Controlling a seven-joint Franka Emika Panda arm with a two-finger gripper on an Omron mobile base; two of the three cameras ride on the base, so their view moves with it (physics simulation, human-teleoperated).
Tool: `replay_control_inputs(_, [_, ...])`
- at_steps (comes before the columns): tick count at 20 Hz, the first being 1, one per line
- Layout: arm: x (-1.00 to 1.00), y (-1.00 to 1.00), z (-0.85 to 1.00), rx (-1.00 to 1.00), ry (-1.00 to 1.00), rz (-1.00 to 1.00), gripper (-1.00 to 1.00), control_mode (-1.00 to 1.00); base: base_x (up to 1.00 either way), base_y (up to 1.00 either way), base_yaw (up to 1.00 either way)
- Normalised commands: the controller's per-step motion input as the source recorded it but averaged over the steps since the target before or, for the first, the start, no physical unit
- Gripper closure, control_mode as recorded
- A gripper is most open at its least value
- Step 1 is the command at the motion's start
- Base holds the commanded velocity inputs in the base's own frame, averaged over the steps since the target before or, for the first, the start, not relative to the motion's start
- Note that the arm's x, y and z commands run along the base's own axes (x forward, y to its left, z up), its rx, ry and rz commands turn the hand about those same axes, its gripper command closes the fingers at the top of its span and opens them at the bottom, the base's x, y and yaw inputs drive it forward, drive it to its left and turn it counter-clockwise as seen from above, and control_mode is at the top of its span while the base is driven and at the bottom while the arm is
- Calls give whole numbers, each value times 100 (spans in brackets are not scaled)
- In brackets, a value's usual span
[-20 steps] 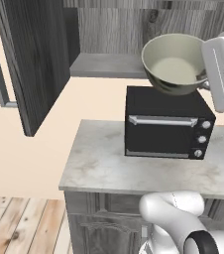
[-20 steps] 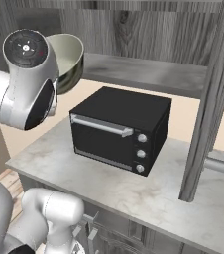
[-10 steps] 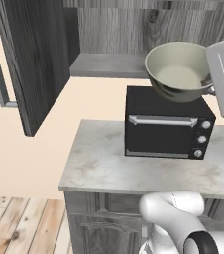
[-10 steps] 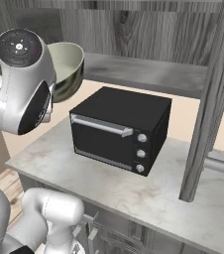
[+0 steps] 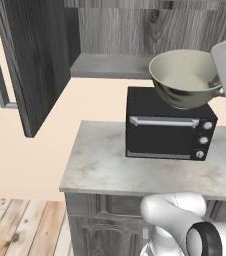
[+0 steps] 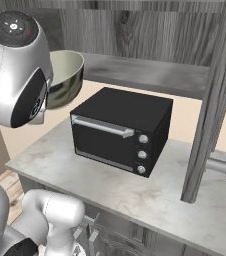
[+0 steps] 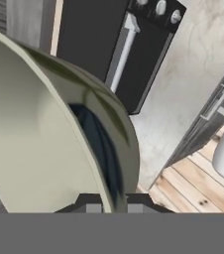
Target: Move the bowls from the cabinet to the plates on the dining table.
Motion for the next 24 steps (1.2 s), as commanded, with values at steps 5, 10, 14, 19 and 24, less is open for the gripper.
replay_control_inputs(5, [0,0,0,0,0,0,100,100,-31,18,-5])
replay_control_inputs(10, [0,0,0,0,0,0,100,100,-31,43,-5])
replay_control_inputs(14, [0,0,0,0,0,0,100,100,-37,52,-3])
replay_control_inputs(19, [0,0,0,0,0,0,100,100,-43,50,-4])
replay_control_inputs(24, [0,0,0,0,0,0,100,100,-35,33,-12])
